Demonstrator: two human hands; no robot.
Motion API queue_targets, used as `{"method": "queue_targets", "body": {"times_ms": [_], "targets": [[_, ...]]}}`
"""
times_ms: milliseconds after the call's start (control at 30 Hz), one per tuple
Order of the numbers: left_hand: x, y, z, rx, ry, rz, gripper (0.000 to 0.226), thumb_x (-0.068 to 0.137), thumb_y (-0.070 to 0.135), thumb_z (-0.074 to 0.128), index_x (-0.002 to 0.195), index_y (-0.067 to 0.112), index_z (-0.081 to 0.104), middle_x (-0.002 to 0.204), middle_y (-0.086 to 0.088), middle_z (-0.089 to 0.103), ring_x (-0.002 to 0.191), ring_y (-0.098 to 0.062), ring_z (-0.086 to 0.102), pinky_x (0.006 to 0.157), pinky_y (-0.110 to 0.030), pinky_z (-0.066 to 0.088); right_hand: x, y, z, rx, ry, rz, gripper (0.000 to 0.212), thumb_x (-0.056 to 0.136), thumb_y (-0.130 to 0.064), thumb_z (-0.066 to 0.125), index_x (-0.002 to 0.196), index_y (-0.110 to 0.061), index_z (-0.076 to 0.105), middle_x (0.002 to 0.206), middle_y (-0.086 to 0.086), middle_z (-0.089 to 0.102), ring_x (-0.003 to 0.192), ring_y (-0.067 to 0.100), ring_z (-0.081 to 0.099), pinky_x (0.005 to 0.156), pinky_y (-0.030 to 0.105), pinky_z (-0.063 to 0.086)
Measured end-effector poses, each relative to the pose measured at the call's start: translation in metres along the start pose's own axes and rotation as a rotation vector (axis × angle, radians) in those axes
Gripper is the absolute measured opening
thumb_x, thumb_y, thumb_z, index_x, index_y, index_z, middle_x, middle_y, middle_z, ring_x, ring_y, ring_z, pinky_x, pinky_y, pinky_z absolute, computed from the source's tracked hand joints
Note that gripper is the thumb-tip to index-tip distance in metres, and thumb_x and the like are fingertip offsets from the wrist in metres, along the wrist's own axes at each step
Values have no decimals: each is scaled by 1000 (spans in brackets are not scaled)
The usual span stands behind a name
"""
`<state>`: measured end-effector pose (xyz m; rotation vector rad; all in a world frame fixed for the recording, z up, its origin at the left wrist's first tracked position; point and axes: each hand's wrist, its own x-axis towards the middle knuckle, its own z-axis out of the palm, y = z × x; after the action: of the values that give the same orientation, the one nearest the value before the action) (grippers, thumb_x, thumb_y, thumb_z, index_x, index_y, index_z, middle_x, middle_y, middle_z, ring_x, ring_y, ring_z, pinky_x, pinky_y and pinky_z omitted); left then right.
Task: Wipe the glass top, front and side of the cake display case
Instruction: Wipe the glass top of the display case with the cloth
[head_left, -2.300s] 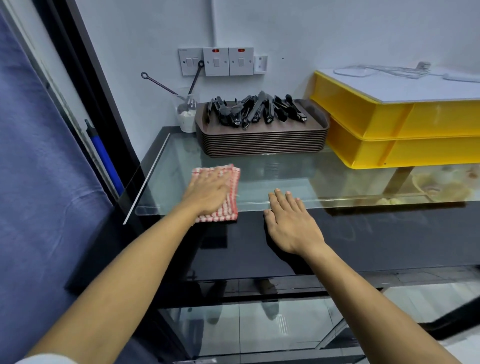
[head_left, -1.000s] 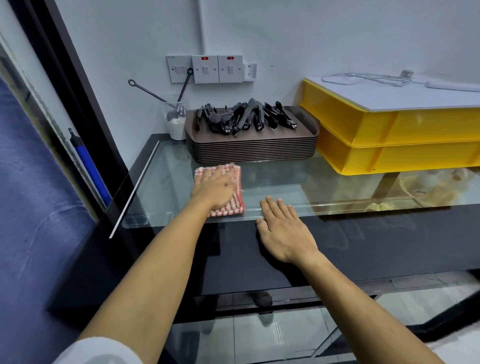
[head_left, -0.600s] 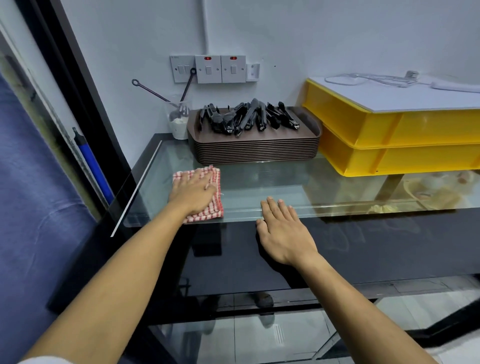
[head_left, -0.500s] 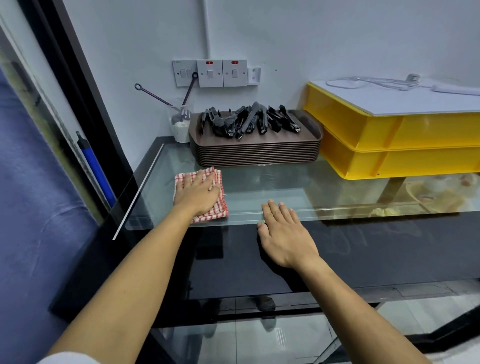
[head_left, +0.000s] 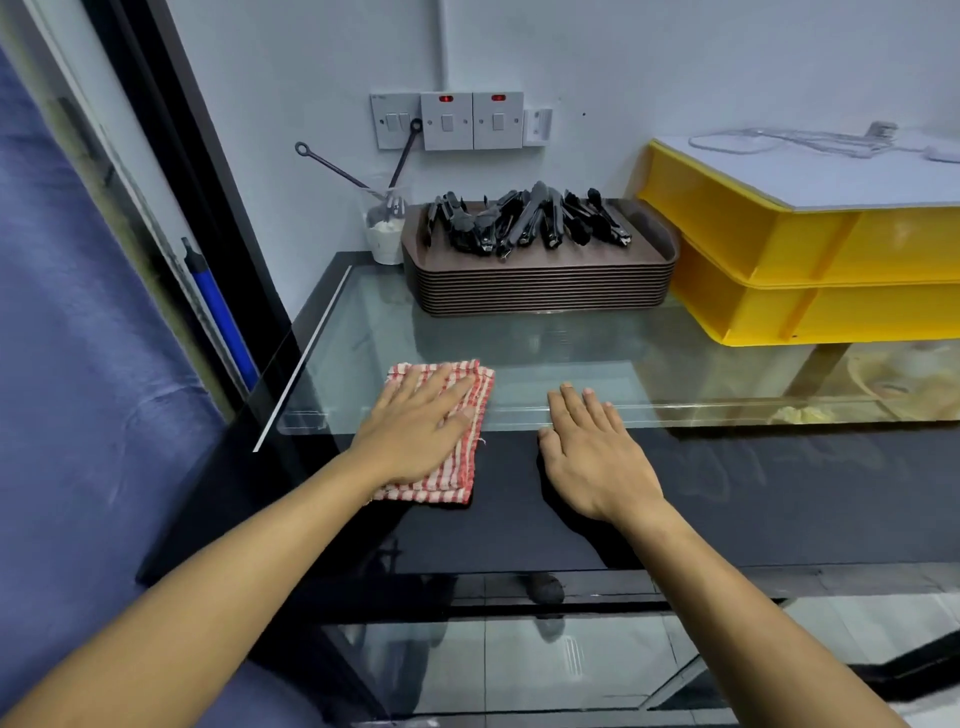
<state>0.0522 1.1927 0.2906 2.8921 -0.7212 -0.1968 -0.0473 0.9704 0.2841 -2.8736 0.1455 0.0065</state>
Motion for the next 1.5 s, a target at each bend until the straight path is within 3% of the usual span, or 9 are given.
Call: {"method": "queue_targets", "body": {"times_ms": [200,333,533,633,833,1033,1133,1333,1500], "targets": [[77,-21,-17,-50,61,-213,61,108,58,11,166,41,2,175,2,-7,160,-33,-11,128,-53,-9,2,1,0,15,-2,1,62,110,-41,14,167,-18,3,174,-2,-5,160,17,-10,129,35,-8],[70,19,-9,-44,13,-57,59,108,56,11,165,45,0,174,4,-9,160,-32,-12,128,-51,-11,2,1,-1,6,-14,-1,62,110,-40,15,167,-18,3,174,-2,-6,160,17,-10,129,35,-7],[-32,47,10,17,-10,97,58,107,60,1,162,46,-13,168,13,-24,155,-20,-27,128,-45,-15,1,0,-2,5,-22,-5,61,111,-41,14,167,-18,1,174,-1,-8,160,17,-12,129,35,-8],[-41,15,5,30,0,10,56,107,60,1,160,48,-14,165,12,-27,155,-21,-26,127,-46,-16,0,-1,-2,10,-9,-3,61,111,-41,14,167,-17,3,174,-2,-6,160,17,-11,129,34,-8],[23,-33,-16,-32,42,-227,59,108,56,8,165,44,-3,174,3,-11,160,-31,-14,128,-55,-9,0,-1,-2,10,-9,-3,62,111,-41,14,167,-18,4,174,-2,-5,160,16,-10,130,35,-6],[-31,42,6,-7,-9,49,57,109,54,7,163,45,-11,171,9,-21,158,-23,-23,129,-49,-12,2,1,-1,12,-10,0,61,111,-41,16,167,-19,5,174,-3,-4,160,15,-8,129,34,-5],[-72,37,13,19,-30,136,56,108,57,5,160,48,-14,166,15,-27,154,-17,-29,128,-45,-14,1,1,-2,8,-12,-1,61,111,-41,16,167,-18,4,174,-3,-5,160,16,-8,129,34,-5],[-36,-54,-10,20,14,-168,57,108,58,7,162,47,-8,171,8,-19,159,-25,-16,128,-49,-11,1,-1,0,-8,-1,12,61,111,-40,15,167,-19,5,174,-2,-3,160,17,-7,130,35,-4],[-1,-31,-12,-32,44,-174,58,108,55,9,164,44,-4,173,3,-12,160,-30,-14,128,-51,-10,2,-1,0,-5,1,12,61,111,-40,15,167,-19,6,174,-3,-3,160,16,-6,129,35,-4]]}}
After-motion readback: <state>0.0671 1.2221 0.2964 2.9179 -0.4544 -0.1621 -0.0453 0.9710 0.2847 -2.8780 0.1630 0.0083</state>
